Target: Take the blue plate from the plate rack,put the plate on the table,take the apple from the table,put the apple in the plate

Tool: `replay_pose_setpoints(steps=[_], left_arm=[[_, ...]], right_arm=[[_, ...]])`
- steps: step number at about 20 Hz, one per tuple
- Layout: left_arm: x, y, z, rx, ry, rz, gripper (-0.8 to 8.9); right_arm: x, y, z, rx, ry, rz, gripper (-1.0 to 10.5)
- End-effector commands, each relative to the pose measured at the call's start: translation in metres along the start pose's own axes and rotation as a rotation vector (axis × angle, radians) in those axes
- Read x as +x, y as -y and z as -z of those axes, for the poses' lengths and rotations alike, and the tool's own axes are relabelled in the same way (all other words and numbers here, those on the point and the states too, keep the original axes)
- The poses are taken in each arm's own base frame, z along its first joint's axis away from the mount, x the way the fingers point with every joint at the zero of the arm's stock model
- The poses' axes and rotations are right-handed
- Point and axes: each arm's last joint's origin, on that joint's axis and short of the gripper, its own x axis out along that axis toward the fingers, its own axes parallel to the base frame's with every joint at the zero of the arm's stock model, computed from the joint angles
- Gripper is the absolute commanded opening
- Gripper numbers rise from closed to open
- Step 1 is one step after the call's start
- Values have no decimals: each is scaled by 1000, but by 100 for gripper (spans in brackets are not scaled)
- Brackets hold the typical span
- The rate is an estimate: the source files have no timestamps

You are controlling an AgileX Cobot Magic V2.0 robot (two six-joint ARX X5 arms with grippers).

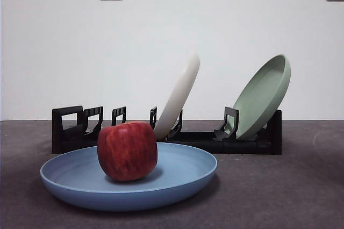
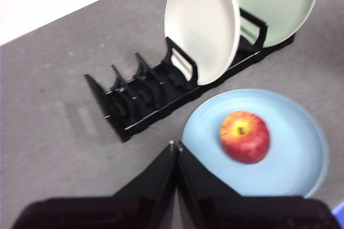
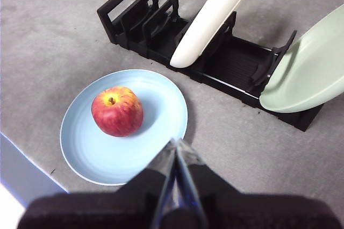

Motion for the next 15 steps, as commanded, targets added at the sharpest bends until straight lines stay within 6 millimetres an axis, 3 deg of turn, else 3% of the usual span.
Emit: replay_pose_setpoints(steps=[1,7,11,15], left_arm=[[-3,-12,0,-21,31,-73,-1],[-9,-52,7,-308,241,-307,-1],[-10,-61,41,-294,371,-390,-1],[5,-59,78,-221,445,-419,-1]], right_arm=[[1,0,1,9,-1,3,0],[1,0,1,9,-1,3,0],[1,0,1,9,-1,2,0],[1,0,1,9,-1,2,0]])
